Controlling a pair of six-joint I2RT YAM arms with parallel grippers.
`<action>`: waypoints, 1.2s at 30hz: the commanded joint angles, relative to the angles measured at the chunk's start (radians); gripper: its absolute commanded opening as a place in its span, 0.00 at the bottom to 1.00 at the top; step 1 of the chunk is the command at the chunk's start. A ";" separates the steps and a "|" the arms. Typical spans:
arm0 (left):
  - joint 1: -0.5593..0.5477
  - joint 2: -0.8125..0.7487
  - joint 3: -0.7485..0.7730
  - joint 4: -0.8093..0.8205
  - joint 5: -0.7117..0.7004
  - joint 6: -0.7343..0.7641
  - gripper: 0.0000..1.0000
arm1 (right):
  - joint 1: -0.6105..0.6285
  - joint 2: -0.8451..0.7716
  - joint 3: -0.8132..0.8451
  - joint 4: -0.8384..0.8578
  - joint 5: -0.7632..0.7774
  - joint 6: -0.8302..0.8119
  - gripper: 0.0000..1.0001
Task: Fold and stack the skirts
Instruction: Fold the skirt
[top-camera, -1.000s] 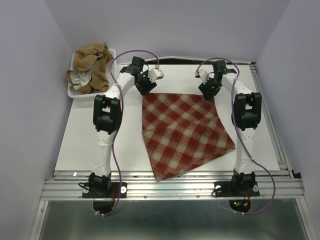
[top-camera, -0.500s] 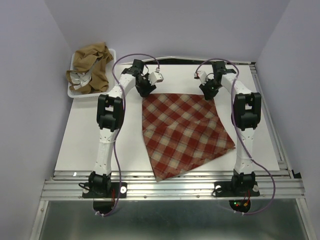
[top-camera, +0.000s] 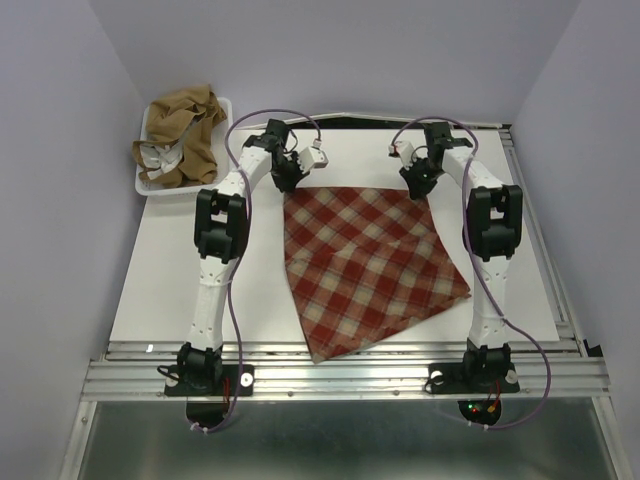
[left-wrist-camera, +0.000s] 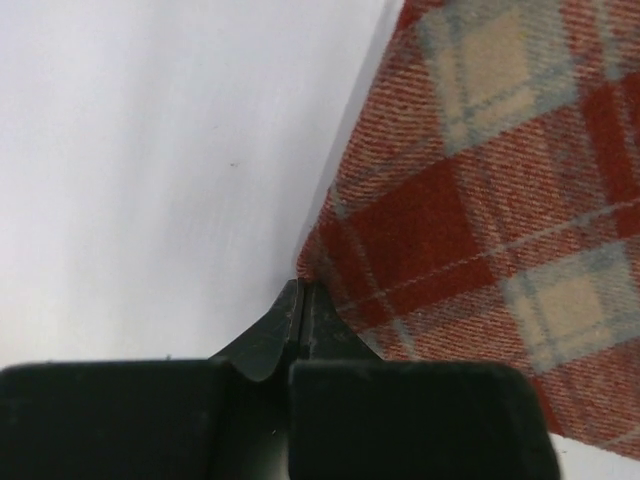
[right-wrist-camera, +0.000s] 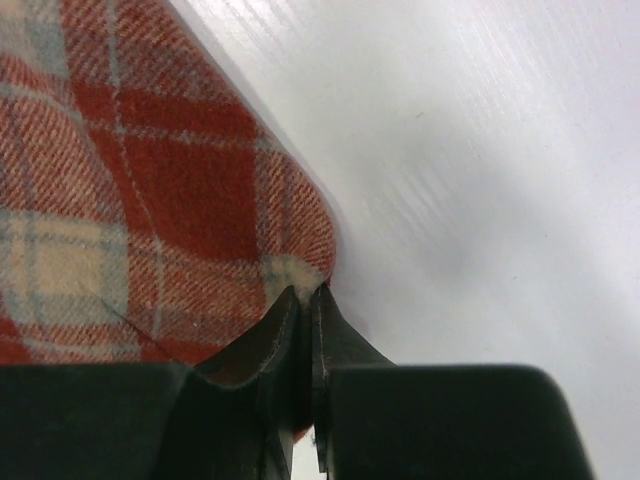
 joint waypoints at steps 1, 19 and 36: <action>0.037 -0.018 0.081 0.038 -0.076 -0.094 0.00 | -0.002 -0.031 -0.019 0.066 0.025 0.075 0.01; 0.096 -0.438 -0.144 0.333 -0.070 -0.135 0.00 | -0.002 -0.303 -0.068 0.281 -0.036 0.232 0.01; 0.079 -1.026 -0.959 0.301 0.056 -0.066 0.00 | 0.017 -0.755 -0.719 0.267 -0.177 -0.013 0.01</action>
